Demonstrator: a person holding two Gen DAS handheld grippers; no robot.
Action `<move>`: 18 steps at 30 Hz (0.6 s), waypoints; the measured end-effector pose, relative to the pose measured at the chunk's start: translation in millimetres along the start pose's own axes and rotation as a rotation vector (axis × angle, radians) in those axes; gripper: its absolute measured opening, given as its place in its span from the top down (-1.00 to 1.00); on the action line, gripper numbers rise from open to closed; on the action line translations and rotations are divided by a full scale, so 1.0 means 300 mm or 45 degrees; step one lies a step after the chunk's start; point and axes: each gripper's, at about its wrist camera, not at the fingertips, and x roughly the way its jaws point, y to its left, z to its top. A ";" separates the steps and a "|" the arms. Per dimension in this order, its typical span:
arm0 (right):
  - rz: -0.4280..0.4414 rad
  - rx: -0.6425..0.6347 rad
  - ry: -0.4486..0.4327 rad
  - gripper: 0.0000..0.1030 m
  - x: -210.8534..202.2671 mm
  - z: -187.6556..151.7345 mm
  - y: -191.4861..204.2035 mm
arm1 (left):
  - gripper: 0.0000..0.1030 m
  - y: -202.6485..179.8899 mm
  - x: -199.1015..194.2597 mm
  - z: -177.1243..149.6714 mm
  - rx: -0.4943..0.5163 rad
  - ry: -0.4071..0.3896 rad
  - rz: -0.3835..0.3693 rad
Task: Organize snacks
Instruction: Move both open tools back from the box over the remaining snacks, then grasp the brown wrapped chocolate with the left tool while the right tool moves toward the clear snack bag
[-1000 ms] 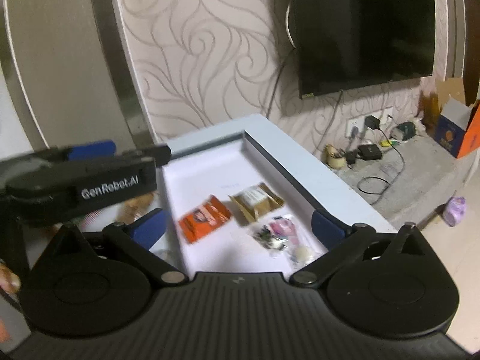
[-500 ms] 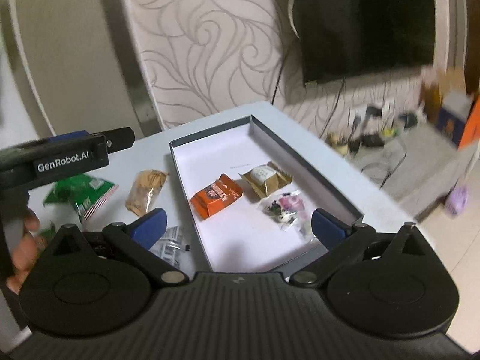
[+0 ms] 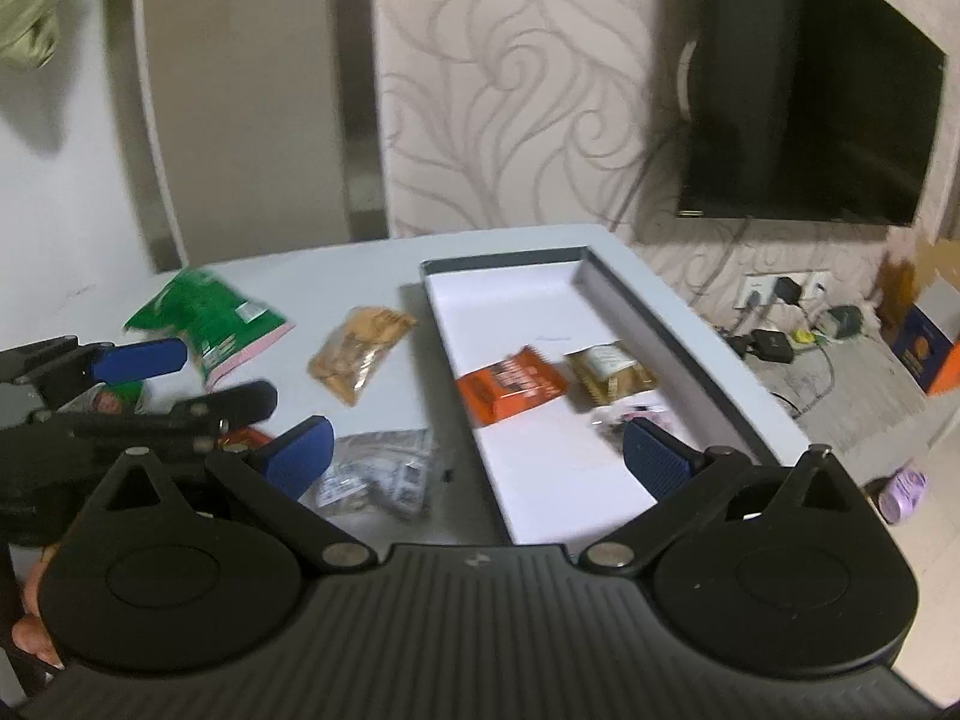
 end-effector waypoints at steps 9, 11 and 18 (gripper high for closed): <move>0.073 -0.022 0.053 -1.00 0.035 -0.014 0.062 | -0.33 0.053 0.025 -0.116 0.054 0.086 0.006; 0.085 -0.024 0.062 -1.00 0.039 -0.018 0.068 | -0.32 0.070 0.043 -0.125 0.042 0.103 0.020; 0.181 -0.031 0.098 -1.00 0.051 -0.032 0.083 | -0.22 0.120 0.123 -0.132 0.021 0.160 0.036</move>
